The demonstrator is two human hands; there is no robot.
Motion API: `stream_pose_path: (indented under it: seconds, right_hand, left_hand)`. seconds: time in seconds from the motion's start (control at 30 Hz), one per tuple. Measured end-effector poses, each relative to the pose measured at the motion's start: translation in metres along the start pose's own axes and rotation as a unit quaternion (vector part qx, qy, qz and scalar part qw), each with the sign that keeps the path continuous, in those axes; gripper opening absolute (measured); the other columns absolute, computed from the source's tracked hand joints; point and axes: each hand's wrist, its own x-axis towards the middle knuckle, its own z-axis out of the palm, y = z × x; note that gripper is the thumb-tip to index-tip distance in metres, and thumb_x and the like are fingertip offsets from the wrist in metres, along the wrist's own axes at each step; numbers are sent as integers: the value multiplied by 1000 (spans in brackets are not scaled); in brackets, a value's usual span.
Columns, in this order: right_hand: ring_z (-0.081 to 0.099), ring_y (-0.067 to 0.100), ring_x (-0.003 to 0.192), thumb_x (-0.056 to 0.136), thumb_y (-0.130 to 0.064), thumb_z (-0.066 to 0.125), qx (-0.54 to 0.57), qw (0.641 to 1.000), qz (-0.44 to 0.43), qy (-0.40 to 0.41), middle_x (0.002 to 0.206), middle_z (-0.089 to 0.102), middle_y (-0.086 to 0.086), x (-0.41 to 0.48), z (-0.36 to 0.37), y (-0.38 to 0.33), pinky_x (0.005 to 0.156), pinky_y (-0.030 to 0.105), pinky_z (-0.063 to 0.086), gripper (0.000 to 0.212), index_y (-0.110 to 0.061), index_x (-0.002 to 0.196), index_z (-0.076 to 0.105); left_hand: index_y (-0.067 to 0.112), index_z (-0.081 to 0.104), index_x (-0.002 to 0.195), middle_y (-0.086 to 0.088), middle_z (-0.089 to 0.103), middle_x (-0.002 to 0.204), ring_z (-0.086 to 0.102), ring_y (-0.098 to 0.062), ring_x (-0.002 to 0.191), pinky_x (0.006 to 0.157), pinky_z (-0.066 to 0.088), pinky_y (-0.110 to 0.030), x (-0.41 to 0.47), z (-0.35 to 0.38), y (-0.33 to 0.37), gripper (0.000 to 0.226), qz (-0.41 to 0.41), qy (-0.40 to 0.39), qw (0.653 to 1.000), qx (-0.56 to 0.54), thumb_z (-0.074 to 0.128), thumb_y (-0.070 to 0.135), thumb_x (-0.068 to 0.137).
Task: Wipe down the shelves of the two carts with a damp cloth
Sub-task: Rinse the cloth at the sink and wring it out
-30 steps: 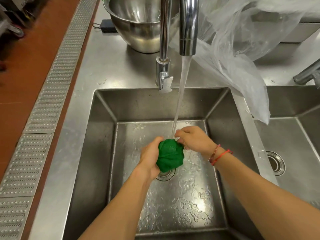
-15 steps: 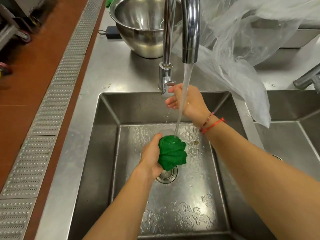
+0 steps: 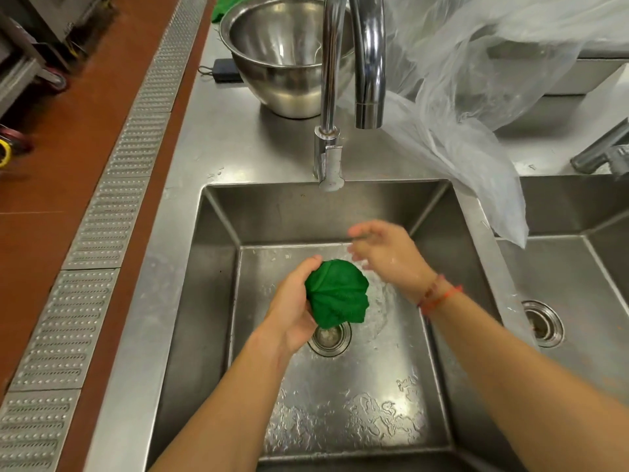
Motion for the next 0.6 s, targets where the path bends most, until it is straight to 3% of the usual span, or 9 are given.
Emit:
stream_pose_path:
  seconds: [0.13,0.2,0.27,0.37,0.47,0.6]
  right_hand:
    - [67,23,90,75,6,59,173,977,99,-80,97,73,10,-43,4,29,79,36,55,48,-20,114,68]
    - [70,23,93,62,9,59,195,969,98,-119,102,74,11,-56,3,31,77,35,56,68,-20,123,64]
    - [72,18,93,68,23,59,126,981,66,-133,108,72,10,-65,6,30,72,27,57,76,-17,132,56]
    - [70,6,94,84,24,54,90,992,20,-86,119,68,8,-78,11,23,77,19,56,65,-11,139,50]
    - [70,-4,87,94,14,51,110,991,23,-73,115,68,0,-86,10,14,75,12,53,52,-12,139,51]
    - [74,13,83,90,11,59,165,982,70,-59,96,77,3,-92,8,8,70,24,58,44,-10,128,64]
  left_hand:
    - [9,76,83,-19,72,99,70,-33,90,86,55,-46,-14,-4,-1,36,10,-33,999,-6,51,31,97]
    - [7,73,94,-20,72,104,69,-34,96,87,55,-47,-22,-7,-3,33,16,-34,999,-4,50,30,97]
    - [2,68,113,-22,69,115,66,-38,108,92,54,-51,-31,-9,-4,35,26,-33,999,-15,47,24,97]
    - [-4,55,131,-27,62,128,58,-43,120,97,51,-56,-41,-11,-2,46,48,-32,998,-38,47,9,88]
    - [-5,50,133,-30,59,130,57,-45,120,100,45,-64,-47,-14,0,49,75,-16,997,-27,44,-2,84]
    - [-3,51,130,-32,60,126,58,-50,117,93,46,-70,-57,-11,2,49,111,-5,994,0,46,-10,82]
